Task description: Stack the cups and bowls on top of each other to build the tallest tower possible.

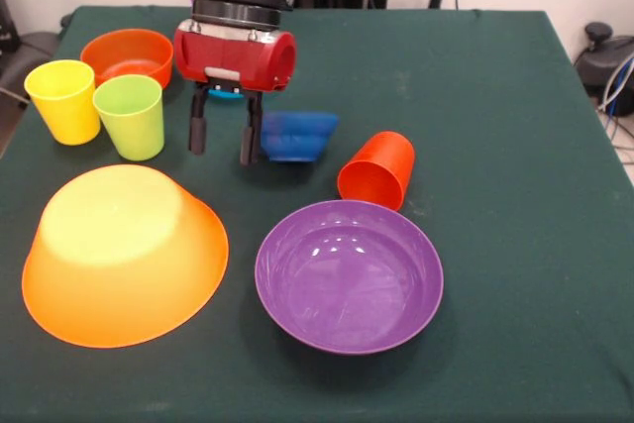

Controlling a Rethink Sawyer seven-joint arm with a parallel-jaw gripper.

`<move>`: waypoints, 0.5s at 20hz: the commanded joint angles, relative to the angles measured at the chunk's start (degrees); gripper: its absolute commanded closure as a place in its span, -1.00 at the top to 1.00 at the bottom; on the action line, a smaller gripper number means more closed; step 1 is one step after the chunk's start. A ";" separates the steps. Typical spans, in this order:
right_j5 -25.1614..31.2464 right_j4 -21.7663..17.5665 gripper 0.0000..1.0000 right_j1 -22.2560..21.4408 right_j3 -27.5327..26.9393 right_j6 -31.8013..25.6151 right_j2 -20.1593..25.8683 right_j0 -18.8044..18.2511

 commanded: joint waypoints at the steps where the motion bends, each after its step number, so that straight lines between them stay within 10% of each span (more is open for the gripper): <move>1: -0.42 -3.00 1.00 0.26 -3.36 0.85 1.04 1.30; 10: 3.76 0.46 1.00 -0.83 -4.15 2.48 1.81 0.76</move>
